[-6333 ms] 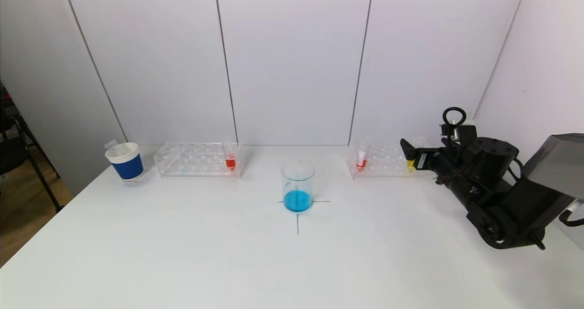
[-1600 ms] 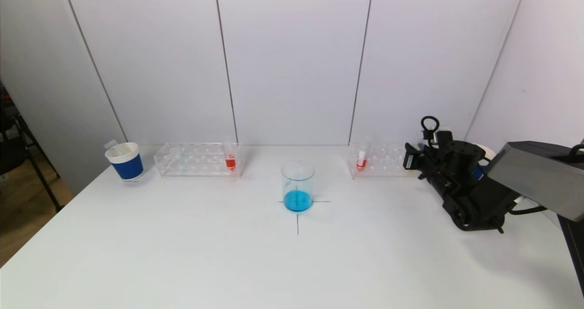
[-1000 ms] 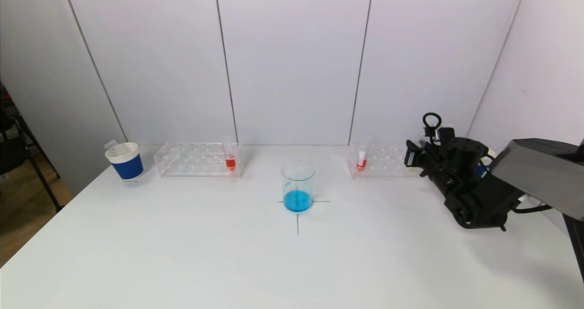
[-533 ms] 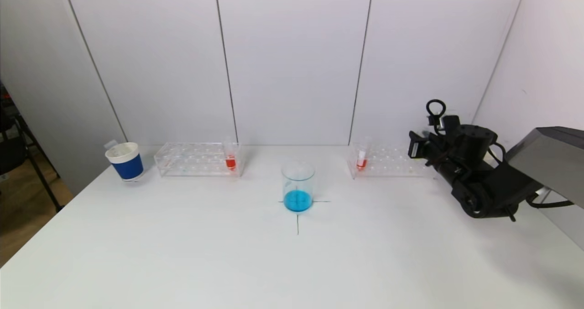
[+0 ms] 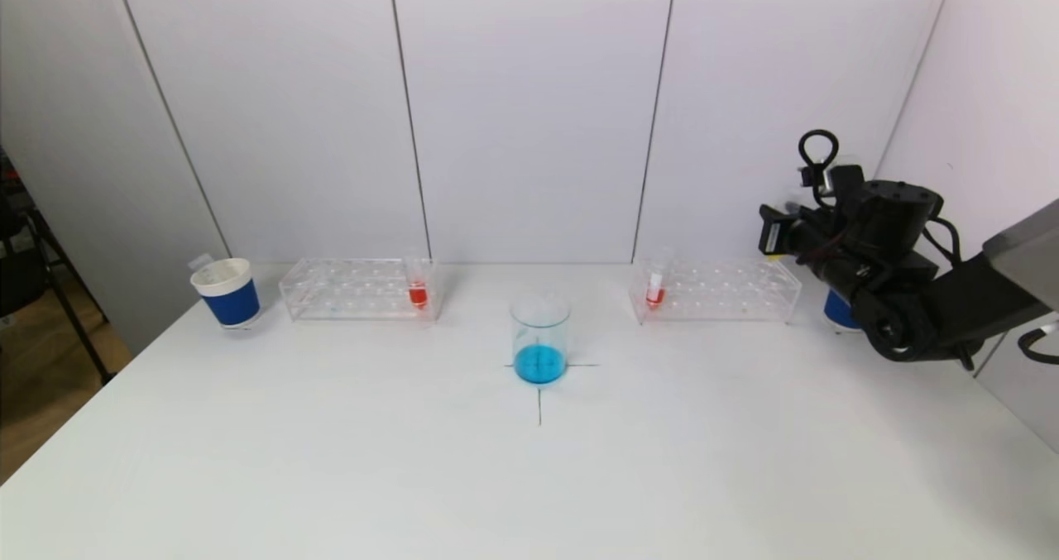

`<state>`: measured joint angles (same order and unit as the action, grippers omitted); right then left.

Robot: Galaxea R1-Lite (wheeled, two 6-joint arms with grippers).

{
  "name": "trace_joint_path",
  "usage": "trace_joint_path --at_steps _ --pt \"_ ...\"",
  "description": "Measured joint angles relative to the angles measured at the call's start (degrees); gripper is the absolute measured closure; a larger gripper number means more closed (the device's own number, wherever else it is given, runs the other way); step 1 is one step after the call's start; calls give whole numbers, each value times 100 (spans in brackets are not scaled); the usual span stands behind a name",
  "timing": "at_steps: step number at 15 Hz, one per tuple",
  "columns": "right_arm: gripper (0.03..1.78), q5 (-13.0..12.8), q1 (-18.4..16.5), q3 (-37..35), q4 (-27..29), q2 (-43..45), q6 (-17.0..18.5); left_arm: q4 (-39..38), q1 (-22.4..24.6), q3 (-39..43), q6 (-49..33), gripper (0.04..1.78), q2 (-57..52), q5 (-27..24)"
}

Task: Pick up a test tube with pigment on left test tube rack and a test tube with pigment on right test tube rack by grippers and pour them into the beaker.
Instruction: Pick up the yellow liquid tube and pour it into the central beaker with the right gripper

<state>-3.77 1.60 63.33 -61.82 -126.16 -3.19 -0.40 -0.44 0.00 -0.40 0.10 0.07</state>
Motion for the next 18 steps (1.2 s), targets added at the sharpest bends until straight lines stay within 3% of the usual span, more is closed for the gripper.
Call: trace_joint_path --at_steps 4,10,11,14,15,18 --pt "129 165 -9 577 1074 474 2 -1 0 0 -1 6 0 -2" --pt "129 324 44 2338 2676 485 -7 0 0 0 -1 6 0 0" --pt "129 482 55 2661 2826 402 -9 0 0 0 -1 6 0 0" --pt "129 1304 129 3313 3034 193 -77 0 0 0 -1 6 0 0" --pt "129 1507 184 3510 3045 127 -247 0 0 0 -1 6 0 0" --pt "129 1790 507 4030 3071 -93 -912 -1 0 0 -1 6 0 0"
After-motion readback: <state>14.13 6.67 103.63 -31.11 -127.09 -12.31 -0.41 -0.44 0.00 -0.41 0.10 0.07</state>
